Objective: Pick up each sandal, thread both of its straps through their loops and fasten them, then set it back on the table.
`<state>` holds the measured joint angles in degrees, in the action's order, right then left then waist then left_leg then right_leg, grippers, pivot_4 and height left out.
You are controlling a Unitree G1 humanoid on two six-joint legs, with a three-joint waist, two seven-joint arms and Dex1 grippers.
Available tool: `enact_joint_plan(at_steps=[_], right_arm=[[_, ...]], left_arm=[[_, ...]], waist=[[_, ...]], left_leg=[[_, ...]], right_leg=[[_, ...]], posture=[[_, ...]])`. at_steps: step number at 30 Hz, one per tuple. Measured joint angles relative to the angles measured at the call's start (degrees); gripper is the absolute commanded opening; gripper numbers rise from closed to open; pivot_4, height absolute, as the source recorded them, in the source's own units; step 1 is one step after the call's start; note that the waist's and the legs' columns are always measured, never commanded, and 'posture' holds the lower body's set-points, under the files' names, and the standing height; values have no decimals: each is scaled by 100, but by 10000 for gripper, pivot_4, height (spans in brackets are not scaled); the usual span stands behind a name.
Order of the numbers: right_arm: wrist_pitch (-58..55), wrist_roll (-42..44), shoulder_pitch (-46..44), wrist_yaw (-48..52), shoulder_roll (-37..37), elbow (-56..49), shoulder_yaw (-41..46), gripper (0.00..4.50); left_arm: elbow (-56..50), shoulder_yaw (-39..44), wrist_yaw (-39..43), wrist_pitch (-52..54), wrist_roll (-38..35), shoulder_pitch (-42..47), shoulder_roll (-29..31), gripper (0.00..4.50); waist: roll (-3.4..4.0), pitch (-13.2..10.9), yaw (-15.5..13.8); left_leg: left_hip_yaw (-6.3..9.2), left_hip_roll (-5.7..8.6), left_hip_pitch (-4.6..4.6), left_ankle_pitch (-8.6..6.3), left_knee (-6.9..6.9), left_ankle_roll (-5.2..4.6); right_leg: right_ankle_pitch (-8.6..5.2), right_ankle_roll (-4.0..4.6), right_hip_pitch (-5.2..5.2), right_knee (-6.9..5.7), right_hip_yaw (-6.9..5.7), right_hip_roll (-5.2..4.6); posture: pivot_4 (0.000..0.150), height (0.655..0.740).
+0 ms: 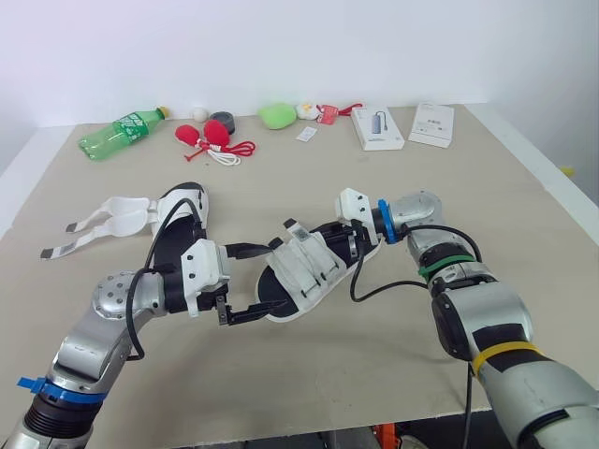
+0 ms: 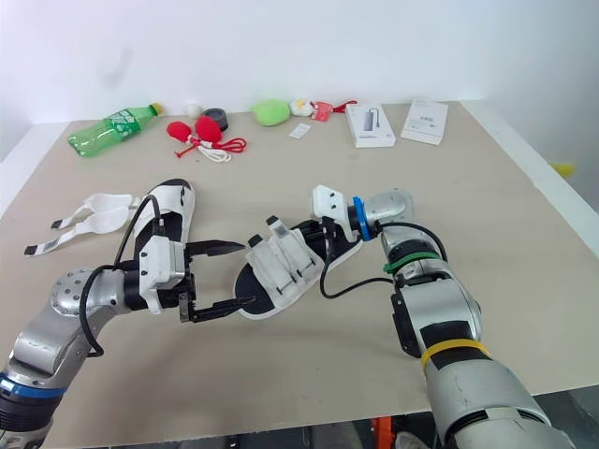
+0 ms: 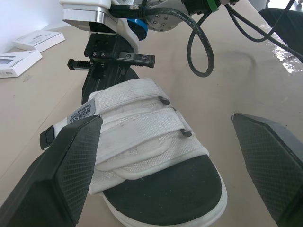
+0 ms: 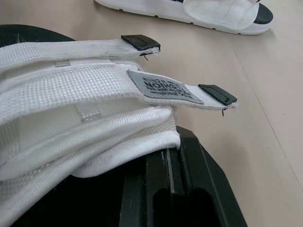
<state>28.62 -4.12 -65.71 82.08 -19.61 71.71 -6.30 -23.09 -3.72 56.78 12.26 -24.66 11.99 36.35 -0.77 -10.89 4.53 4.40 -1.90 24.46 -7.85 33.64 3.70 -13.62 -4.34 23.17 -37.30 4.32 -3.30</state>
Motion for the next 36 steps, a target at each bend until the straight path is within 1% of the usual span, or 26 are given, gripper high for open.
enact_joint_plan(at_steps=[10, 13, 14, 15, 16, 18, 21, 24, 25, 26, 29, 30, 33, 36], right_arm=[[-640, 170, 2, -497, -33, -29, 278, 279], [-1308, 459, 27, -1241, -111, -148, 689, 279], [-1746, 623, 87, -1927, -236, -367, 961, 279], [-1863, 654, 107, -2131, -272, -434, 1030, 279], [-2166, 705, 280, -2657, -340, -788, 1162, 279], [-2331, 720, 390, -2977, -376, -970, 1226, 279], [-2972, 557, 1165, -4215, -426, -2095, 1285, 279], [-3678, 420, 1651, -5043, -355, -3001, 1290, 279], [-4192, 365, 1892, -5531, -262, -3633, 1292, 279], [-4219, 363, 1899, -5560, -256, -3661, 1292, 279], [-5505, 335, 2121, -6869, 264, -4781, 1596, 279], [-5542, 335, 2122, -6909, 278, -4805, 1602, 279], [-6452, 398, 2216, -7822, 665, -5520, 1936, 279], [-7062, 459, 2281, -8382, 950, -6087, 2185, 279]], left_arm=[[78, -43, 7, -70, 28, 46, -27, 45000], [273, -9, -27, -71, 14, 178, -131, 45000], [330, 46, -56, -76, -9, 223, -164, 45000], [347, 73, -68, -79, -10, 223, -170, 45000], [379, 112, -112, -81, -13, 224, -199, 45000], [403, 122, -133, -81, -13, 225, -208, 45000], [411, 124, -147, -97, -10, 229, -299, 45000], [444, 119, -184, -105, 0, 241, -395, 45000], [455, 114, -225, -106, 11, 270, -424, 45000], [455, 114, -229, -106, 12, 272, -424, 45000], [455, 92, -258, -109, 62, 286, -483, 45000], [455, 90, -258, -109, 62, 286, -486, 45000], [454, 68, -259, -110, 94, 276, -558, 45000], [454, 51, -261, -110, 111, 263, -579, 45000]], waist=[[1, -1, -4], [0, -1, -9], [0, -1, -16], [0, -1, -16], [0, 0, -19], [0, 0, -18], [0, 0, -20], [0, 0, -26], [0, 0, -12], [0, 0, -11], [0, 0, -10], [0, 0, -11], [0, 0, -26], [1, 0, -27]], left_leg=[[0, 0, 2, 0, 0, 0], [1, 0, 4, 1, 1, 1], [1, 1, 5, 2, 2, 1], [1, 1, 5, 1, 2, 1], [2, 1, 6, 1, 1, 1], [1, 1, 8, 1, 0, 0], [1, 2, 12, 0, -3, -1], [1, 2, 17, 0, -2, -1], [1, 2, 16, 0, -1, -1], [1, 2, 16, 0, -1, -1], [2, 0, 15, 5, 1, -7], [2, 0, 14, 5, 1, -7], [2, 1, 17, 8, 4, -10], [2, 1, 18, 8, 5, -10]], right_leg=[[0, 0, 1, -1, 0, 0], [3, 2, 1, -2, 0, 0], [3, 2, 1, -2, 0, -1], [3, 2, 1, -2, 0, -1], [2, 6, 1, -2, 0, -1], [1, 6, 5, -2, 1, -1], [3, 15, 10, -1, 1, -1], [9, 23, 16, -4, 2, -2], [8, 21, 17, -5, 3, -1], [8, 20, 17, -5, 3, -1], [4, 6, 17, -10, 2, 2], [5, 6, 17, -10, 2, 2], [8, 4, 16, -10, 3, 1], [8, 3, 17, -10, 3, 1]], posture=[[1500, 7400], [1500, 7400], [1500, 7400], [1500, 7400], [1500, 7400], [1500, 7400], [1500, 7400], [1500, 7400], [1500, 7400], [1500, 7400], [1500, 7400], [1500, 7400], [1500, 7400], [1500, 7400]])
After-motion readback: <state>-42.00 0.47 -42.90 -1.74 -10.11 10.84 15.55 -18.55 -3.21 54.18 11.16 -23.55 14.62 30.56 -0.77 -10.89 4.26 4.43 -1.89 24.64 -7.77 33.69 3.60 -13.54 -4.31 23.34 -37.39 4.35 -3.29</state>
